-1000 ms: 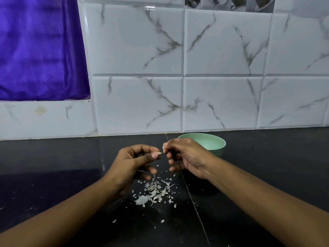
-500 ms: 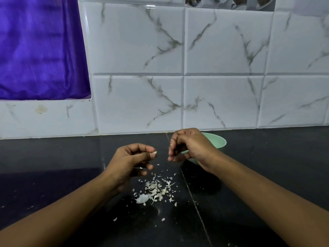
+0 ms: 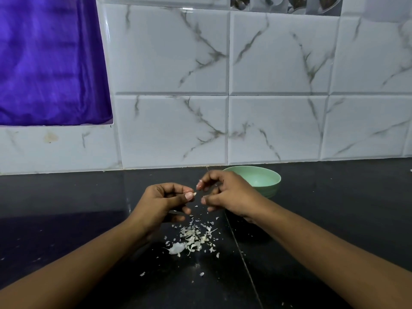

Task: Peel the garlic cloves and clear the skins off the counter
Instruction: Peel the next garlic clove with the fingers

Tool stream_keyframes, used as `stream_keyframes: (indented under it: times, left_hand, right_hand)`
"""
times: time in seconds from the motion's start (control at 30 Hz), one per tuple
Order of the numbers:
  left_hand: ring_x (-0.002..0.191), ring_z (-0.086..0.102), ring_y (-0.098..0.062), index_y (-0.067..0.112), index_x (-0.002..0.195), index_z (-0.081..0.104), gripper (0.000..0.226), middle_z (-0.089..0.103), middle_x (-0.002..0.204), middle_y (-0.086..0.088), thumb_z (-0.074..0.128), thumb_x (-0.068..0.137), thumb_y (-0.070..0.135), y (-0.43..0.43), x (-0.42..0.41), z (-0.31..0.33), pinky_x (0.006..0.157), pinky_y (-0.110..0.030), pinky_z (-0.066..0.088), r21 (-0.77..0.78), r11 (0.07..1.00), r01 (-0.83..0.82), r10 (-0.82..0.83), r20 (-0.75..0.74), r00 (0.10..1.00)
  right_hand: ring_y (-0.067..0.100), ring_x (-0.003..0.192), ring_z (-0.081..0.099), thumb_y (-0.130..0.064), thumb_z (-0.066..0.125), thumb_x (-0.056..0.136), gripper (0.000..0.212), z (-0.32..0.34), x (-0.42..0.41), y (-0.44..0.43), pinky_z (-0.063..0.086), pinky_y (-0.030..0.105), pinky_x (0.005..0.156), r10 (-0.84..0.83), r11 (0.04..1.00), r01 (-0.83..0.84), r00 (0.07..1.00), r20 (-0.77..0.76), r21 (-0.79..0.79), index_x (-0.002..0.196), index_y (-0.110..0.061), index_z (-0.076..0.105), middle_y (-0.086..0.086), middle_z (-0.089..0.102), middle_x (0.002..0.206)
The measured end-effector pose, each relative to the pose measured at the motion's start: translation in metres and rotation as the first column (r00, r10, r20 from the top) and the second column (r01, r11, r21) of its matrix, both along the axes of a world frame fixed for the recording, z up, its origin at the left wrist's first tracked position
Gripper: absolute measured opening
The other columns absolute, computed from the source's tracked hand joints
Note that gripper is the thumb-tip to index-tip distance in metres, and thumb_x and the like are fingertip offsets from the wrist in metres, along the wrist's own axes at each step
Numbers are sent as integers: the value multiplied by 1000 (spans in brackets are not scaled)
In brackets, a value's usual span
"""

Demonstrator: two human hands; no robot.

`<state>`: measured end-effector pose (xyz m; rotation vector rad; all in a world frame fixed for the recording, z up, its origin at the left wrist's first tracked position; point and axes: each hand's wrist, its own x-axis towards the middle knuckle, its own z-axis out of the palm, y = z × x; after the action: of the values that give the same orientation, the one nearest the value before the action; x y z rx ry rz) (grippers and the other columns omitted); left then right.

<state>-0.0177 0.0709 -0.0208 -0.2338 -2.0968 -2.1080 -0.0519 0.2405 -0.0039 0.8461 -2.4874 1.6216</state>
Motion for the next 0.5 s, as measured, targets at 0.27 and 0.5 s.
stream_keyframes:
  times: [0.27, 0.5]
  left_hand:
    - [47, 60, -12, 5, 77, 65, 27, 69, 65, -11, 76, 56, 18, 1, 2, 0, 42, -20, 47, -24, 1000, -8, 8, -5, 1000]
    - [54, 66, -16, 13, 100, 62, 18, 73, 76, -10, 59, 88, 1, -1, -1, 3, 48, -22, 51, 43, 999, -14, 14, -2, 1000]
  right_hand:
    - [8, 65, 65, -9, 73, 79, 7, -4, 1, -6, 53, 17, 58, 106, 990, -100, 993, 58, -98, 80, -14, 69, 2, 68, 70]
    - [8, 61, 65, 8, 66, 81, 15, 0, -6, 3, 55, 18, 59, 111, 973, -86, 988, 106, -215, 86, -6, 65, 2, 66, 69]
